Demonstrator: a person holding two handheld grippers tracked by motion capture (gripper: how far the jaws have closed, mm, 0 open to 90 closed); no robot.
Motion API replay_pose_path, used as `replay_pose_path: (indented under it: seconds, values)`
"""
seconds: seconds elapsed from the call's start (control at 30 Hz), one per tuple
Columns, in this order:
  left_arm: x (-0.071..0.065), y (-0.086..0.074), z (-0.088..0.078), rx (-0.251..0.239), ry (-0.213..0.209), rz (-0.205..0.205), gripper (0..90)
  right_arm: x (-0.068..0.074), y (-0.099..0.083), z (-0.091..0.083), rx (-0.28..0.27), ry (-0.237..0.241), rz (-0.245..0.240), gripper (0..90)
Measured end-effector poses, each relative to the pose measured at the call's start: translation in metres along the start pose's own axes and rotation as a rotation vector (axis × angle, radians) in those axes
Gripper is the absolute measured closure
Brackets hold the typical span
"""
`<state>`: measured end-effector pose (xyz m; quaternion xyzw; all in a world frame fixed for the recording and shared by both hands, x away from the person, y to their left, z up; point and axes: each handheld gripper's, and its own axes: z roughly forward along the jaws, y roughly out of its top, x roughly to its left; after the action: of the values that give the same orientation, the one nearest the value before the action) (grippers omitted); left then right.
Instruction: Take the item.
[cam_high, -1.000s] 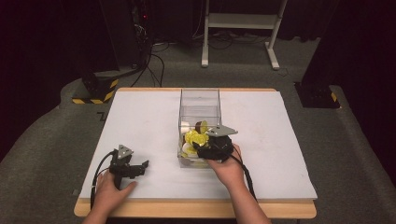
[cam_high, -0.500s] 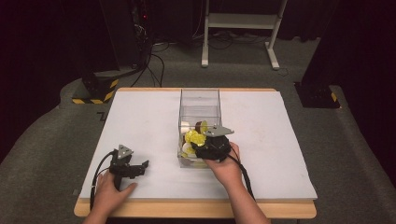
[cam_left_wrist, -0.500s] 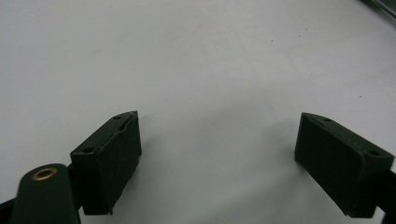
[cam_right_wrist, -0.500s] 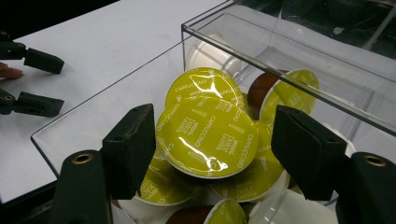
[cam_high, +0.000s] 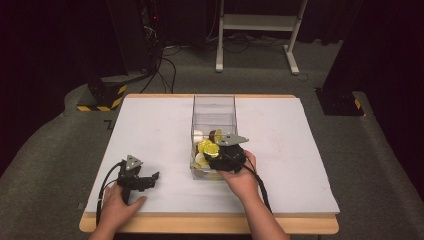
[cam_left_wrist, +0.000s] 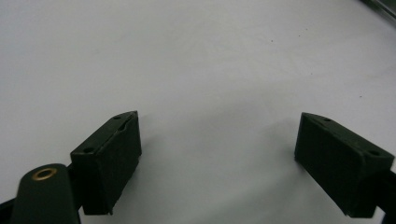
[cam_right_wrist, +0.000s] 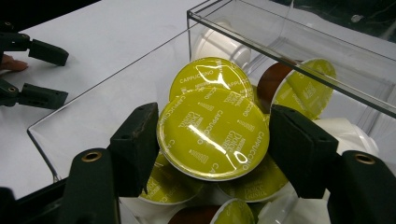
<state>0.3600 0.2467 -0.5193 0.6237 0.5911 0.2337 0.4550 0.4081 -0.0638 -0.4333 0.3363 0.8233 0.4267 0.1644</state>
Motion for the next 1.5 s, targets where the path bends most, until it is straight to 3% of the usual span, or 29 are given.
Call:
replay_pose_path:
  seconds: [0.5, 1.5]
  values:
    - [0.0, 0.0, 0.0, 0.003, -0.001, 0.002, 14.8, 0.0, 0.0, -0.001, -0.005, 0.0, 0.005, 38.0]
    - [0.0, 0.0, 0.0, 0.002, -0.004, -0.005, 14.8, 0.003, 0.002, -0.017, -0.072, -0.018, 0.01, 38.1]
